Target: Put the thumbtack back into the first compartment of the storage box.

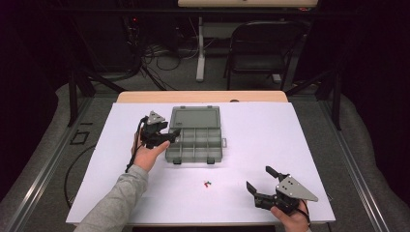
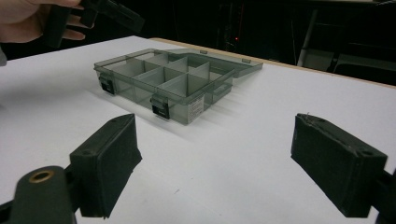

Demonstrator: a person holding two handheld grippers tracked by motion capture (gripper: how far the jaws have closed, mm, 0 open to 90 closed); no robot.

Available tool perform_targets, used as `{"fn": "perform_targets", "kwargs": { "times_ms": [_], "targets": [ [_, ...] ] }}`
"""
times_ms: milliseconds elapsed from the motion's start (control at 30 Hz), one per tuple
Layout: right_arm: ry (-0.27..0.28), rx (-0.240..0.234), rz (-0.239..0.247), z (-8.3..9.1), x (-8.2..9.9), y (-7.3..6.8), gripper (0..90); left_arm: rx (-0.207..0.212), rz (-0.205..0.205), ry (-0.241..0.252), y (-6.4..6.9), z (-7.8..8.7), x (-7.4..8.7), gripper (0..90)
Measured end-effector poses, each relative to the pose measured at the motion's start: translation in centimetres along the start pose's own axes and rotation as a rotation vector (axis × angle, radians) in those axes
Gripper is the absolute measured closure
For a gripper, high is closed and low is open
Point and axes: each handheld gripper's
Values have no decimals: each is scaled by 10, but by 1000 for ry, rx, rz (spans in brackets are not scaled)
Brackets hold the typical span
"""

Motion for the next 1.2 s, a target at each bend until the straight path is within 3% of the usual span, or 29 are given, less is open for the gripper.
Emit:
{"fn": "perform_targets", "kwargs": {
  "times_ms": [133, 500, 667, 1100, 1200],
  "targets": [
    [-2, 1, 1, 0, 0, 0, 145, 78, 64, 21, 7, 13, 6, 378],
    [-1, -3, 6, 0, 0, -1, 145, 155, -47, 72, 53, 39, 34, 314],
    [-4, -4, 5, 0, 0, -1, 145, 216, -55, 71, 64, 37, 48, 299],
    [-3, -6, 5, 0, 0, -1, 146, 251, -86, 33, 81, 23, 60, 301],
    [-3, -7, 7, 0, 0, -1, 146, 276, -92, 19, 84, 19, 62, 305]
  ]
}}
Point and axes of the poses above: each handheld gripper's, and its own axes: z roughly backward along the jaws, x roughly out of its underside, y roughly to its right, and after that the axes turned 9 degrees about x, right-handed
